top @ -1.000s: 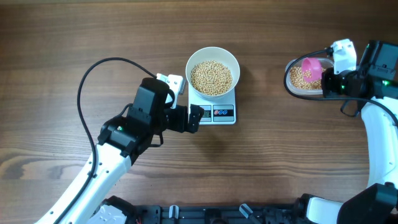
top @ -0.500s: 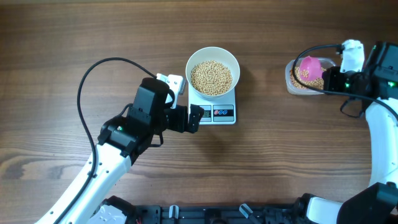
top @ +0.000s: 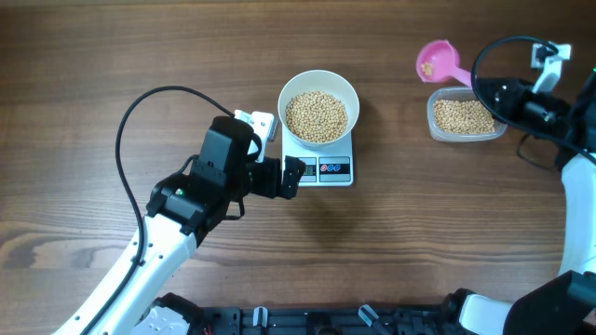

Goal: Scoop item into bowl and weigh 150g on scale
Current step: 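Lift the scoop and carry it over the white bowl, then tip the scoop with the right gripper to pour soybeans into the bowl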

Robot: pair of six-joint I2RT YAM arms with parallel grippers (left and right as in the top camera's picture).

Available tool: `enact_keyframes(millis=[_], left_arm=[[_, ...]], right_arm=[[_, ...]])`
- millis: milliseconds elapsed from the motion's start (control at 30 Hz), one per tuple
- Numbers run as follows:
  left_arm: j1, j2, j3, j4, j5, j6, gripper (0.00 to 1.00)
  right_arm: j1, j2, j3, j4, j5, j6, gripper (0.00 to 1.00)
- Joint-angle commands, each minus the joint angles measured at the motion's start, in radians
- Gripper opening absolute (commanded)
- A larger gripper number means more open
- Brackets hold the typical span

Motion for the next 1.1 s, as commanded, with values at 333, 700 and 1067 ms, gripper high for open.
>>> enact_keyframes(millis=[333,700,1067], left_arm=[[-0.005,-0.008,0.000,0.003,-0.010,0.020,1.00],[-0.005,-0.008,0.000,0.003,-0.010,0.020,1.00],[-0.005,-0.008,0.000,0.003,-0.010,0.020,1.00]], right_arm=[[0.406,-0.016,0.005,0.080,0.160,-0.081,0.04],[0.616,-0.016,0.005,0.027,0.514,-0.457,0.04],[0.712,-0.010,0.005,0.042,0.503,-0.528,0.04]])
